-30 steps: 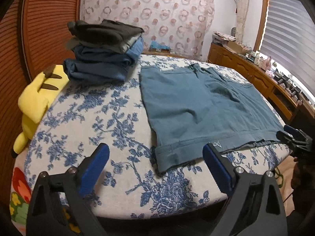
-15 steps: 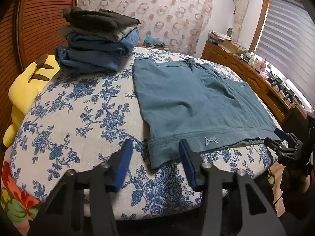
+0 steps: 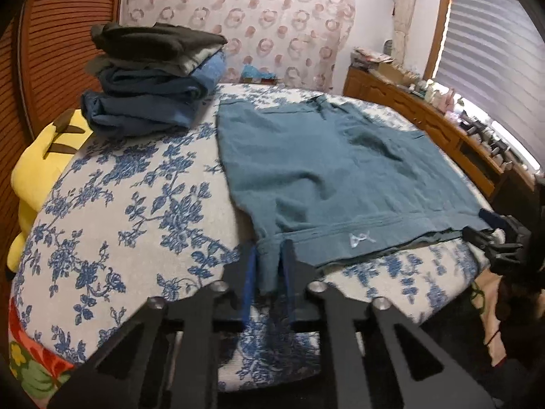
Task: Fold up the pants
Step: 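Lift the hem with the left gripper, fold it over the shorts, release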
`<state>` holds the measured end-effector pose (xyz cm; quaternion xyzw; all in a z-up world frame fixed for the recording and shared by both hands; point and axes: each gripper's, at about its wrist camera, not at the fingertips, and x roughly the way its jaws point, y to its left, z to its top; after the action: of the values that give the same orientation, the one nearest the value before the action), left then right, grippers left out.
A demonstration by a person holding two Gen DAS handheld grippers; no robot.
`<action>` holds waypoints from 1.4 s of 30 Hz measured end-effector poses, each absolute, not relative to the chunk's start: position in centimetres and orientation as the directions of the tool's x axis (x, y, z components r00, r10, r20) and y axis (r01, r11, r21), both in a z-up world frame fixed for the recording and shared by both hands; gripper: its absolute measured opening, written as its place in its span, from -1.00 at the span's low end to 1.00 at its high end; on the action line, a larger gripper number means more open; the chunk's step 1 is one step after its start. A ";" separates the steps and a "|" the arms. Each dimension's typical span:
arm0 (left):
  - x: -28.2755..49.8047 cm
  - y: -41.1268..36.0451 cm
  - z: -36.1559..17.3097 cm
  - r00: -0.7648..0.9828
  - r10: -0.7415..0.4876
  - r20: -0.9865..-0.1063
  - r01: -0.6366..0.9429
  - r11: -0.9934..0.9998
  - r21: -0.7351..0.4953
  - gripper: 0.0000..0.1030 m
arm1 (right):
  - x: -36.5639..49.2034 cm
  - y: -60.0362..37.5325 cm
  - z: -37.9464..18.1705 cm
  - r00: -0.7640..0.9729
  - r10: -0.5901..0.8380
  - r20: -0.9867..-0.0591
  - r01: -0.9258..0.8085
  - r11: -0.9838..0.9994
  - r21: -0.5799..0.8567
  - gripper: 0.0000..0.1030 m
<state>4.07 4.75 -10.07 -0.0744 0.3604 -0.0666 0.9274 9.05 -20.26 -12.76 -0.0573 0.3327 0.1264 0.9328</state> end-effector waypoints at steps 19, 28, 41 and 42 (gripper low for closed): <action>7.8 0.0 -4.4 0.735 -0.344 -0.584 0.264 0.939 -0.222 -0.92 | 9.6 -21.4 -11.6 0.754 0.242 -0.611 -0.279 0.960 0.035 0.99; 9.6 -4.2 -2.0 0.711 -0.408 -0.573 0.369 0.910 -0.189 -0.92 | 9.2 -23.1 -11.0 0.791 0.208 -0.576 -0.232 0.972 0.032 0.99; 11.9 -11.1 0.2 0.646 -0.504 -0.573 0.494 0.849 -0.189 -0.92 | 8.7 -24.3 -10.1 0.843 0.130 -0.523 -0.184 0.982 -0.052 0.99; 12.0 -11.5 0.2 0.643 -0.507 -0.574 0.499 0.846 -0.188 -0.92 | 8.7 -24.4 -10.1 0.841 0.130 -0.525 -0.185 0.981 -0.054 0.99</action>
<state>11.98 -11.50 0.25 -0.0059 0.3187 -0.2776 0.9063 8.75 -24.37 -10.07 -0.0513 0.2696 0.0821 0.9581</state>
